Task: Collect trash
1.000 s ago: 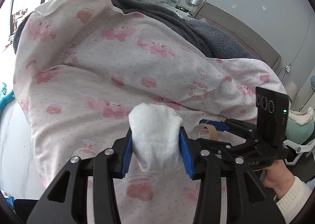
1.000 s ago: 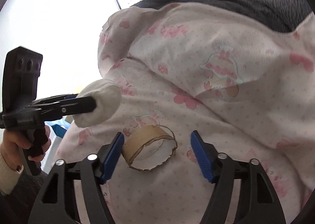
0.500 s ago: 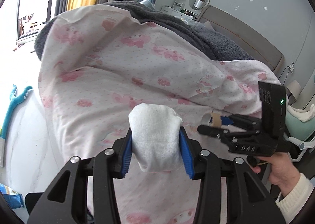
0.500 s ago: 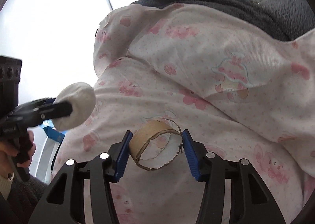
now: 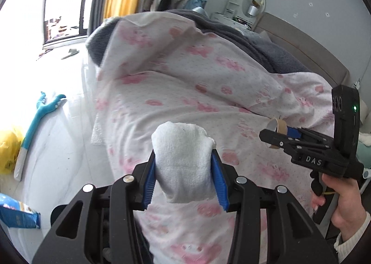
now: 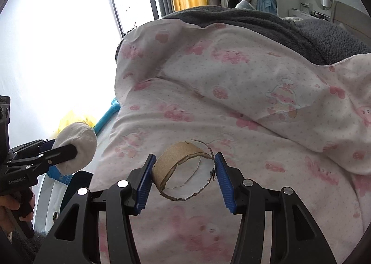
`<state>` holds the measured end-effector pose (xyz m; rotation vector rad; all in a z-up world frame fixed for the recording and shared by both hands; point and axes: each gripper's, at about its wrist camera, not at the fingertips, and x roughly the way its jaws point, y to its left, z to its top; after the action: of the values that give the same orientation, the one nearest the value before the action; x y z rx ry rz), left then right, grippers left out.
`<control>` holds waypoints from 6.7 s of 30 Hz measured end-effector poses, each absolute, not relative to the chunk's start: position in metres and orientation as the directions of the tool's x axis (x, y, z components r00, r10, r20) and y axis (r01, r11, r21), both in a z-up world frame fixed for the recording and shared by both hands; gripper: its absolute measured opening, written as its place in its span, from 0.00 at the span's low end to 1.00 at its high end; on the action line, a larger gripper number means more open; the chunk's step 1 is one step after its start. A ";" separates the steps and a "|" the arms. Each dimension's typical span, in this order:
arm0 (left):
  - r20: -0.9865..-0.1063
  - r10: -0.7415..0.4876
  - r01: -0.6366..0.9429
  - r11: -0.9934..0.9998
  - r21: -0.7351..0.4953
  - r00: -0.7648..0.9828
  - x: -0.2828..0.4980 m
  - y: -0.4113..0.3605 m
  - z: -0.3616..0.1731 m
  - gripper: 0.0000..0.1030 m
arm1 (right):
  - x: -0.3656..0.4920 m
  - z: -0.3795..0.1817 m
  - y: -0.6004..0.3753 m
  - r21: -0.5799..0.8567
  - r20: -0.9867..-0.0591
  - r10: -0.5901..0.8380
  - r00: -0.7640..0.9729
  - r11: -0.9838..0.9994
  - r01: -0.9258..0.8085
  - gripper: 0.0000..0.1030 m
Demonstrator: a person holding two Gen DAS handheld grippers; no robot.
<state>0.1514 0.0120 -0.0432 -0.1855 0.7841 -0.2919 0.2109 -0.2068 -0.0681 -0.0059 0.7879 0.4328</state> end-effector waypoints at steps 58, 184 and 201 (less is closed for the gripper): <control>-0.885 -0.187 -0.075 0.968 -0.241 0.425 0.059 0.196 -0.156 0.74 | 0.131 -0.105 0.036 0.165 -0.725 0.552 0.412 0.720 -0.674 0.51; -0.403 0.128 -0.124 0.992 0.035 0.906 0.021 0.072 0.082 0.97 | 0.050 0.095 -0.281 0.034 -0.406 0.297 0.864 0.950 -0.310 0.97; -0.393 0.142 -0.135 0.990 0.046 0.908 0.021 0.070 0.083 0.97 | 0.051 0.092 -0.278 0.023 -0.412 0.303 0.859 0.946 -0.322 0.97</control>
<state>0.0208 0.0698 0.0832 0.0173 0.4067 0.1434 0.0508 -0.2781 0.0924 -0.0468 0.4246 0.3283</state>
